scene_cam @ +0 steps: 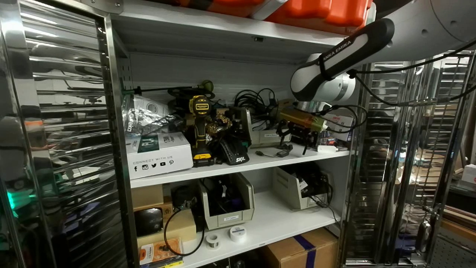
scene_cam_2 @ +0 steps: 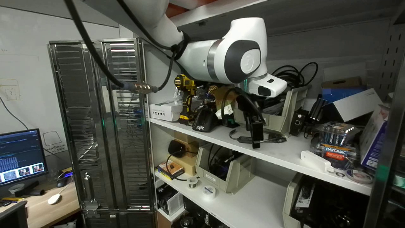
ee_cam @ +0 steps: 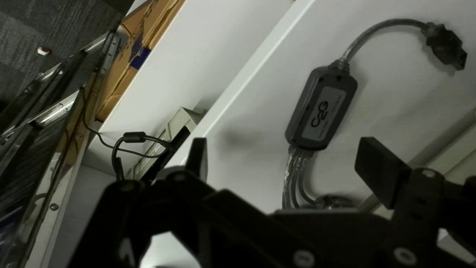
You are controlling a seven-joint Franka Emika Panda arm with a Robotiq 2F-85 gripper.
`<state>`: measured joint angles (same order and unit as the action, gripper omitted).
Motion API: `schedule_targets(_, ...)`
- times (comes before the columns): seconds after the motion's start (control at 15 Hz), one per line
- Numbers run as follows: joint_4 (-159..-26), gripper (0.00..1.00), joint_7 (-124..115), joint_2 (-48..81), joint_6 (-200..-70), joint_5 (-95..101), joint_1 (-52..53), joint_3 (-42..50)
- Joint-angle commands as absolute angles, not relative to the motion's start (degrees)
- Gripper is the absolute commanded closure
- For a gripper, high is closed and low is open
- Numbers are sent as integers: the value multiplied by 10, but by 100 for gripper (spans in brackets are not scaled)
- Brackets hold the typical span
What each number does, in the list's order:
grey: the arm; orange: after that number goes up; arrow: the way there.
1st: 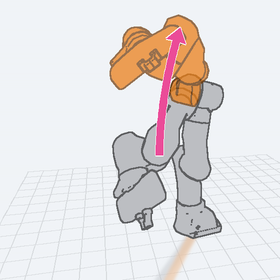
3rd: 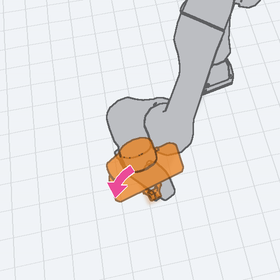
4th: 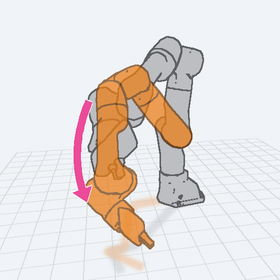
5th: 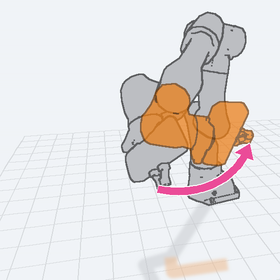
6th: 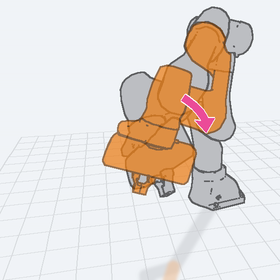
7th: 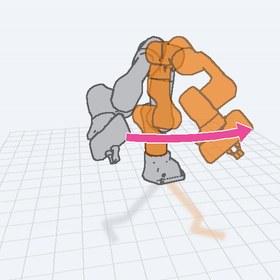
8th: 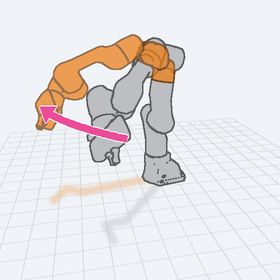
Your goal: Put the multi USB charging cable in the gray box
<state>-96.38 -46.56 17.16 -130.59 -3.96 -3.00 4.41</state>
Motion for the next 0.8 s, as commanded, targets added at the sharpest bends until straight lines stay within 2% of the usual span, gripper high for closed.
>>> schedule_targets(0.0,-892,0,-489,219,-1273,-47,-20,52)
schedule_targets(0.73,-798,0,-471,281,-1208,-57,-13,39)
